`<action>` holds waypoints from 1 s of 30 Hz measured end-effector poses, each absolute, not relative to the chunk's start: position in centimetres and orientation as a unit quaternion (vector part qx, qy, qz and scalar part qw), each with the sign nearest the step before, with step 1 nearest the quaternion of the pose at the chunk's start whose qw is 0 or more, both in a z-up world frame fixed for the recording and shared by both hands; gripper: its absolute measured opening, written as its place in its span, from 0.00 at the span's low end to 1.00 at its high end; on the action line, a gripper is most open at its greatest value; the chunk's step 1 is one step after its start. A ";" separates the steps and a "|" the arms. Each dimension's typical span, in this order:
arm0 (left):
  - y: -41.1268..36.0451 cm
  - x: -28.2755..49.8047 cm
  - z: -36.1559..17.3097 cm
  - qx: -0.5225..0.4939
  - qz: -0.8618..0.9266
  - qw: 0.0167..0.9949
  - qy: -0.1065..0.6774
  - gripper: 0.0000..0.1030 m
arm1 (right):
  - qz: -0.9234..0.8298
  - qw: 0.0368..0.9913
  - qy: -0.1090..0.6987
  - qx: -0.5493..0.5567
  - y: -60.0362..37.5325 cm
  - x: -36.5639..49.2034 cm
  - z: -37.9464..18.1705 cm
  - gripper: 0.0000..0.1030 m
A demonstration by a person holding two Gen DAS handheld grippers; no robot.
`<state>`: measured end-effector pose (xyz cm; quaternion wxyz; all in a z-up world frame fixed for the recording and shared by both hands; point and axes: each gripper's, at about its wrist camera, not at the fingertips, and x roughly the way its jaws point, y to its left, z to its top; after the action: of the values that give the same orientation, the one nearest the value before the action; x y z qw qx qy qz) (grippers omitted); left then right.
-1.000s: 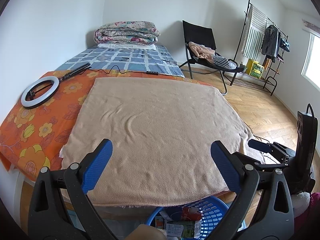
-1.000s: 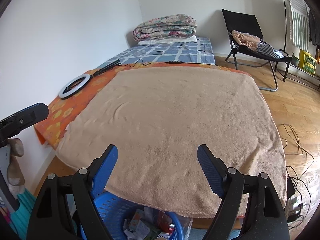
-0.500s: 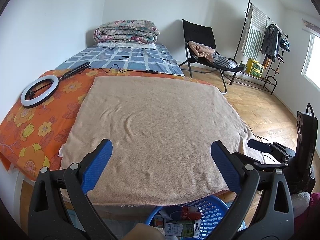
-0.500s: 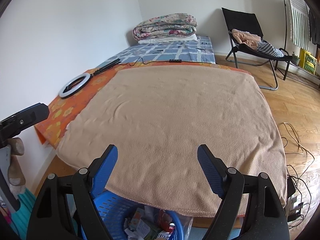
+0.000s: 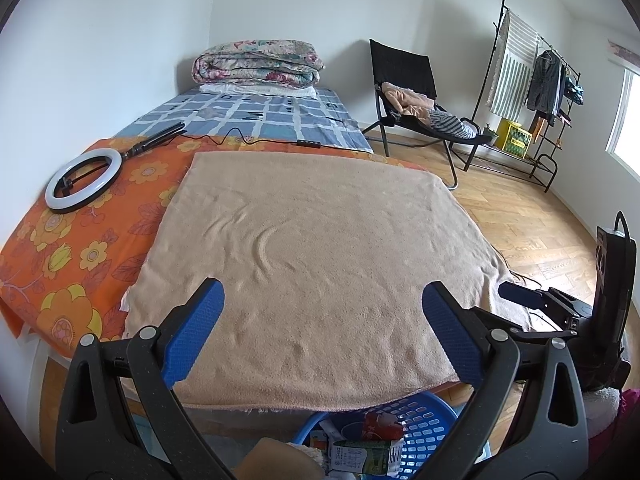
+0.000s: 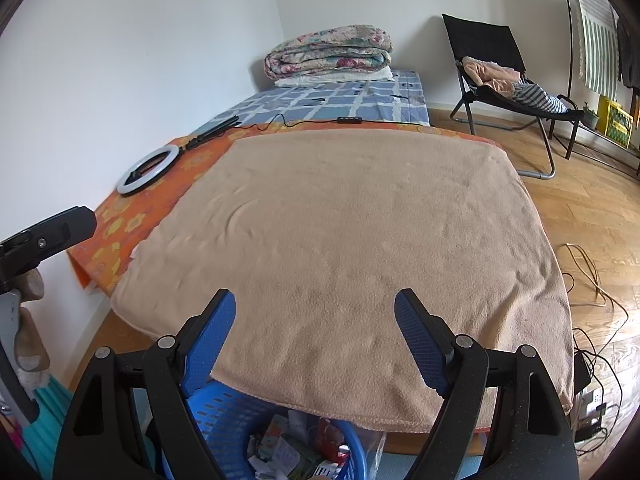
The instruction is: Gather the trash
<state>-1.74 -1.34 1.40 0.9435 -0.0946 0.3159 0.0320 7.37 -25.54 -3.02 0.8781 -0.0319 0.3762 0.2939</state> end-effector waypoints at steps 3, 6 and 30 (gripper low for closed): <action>-1.4 -1.8 1.3 -0.095 0.035 0.943 0.316 0.99 | 0.294 0.878 0.376 -0.033 -25.5 7.4 -3.0 0.80; -1.3 -1.8 1.3 -0.096 0.034 0.943 0.316 0.99 | 0.294 0.878 0.376 -0.034 -25.5 7.3 -3.0 0.80; -0.8 -1.7 1.5 -0.102 0.047 0.941 0.318 0.99 | 0.292 0.879 0.376 -0.034 -25.5 7.2 -3.1 0.80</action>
<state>-1.71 -0.78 1.48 0.9415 -0.1015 0.3179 0.0475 7.20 -25.47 -3.13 0.8787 -0.0343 0.3764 0.2918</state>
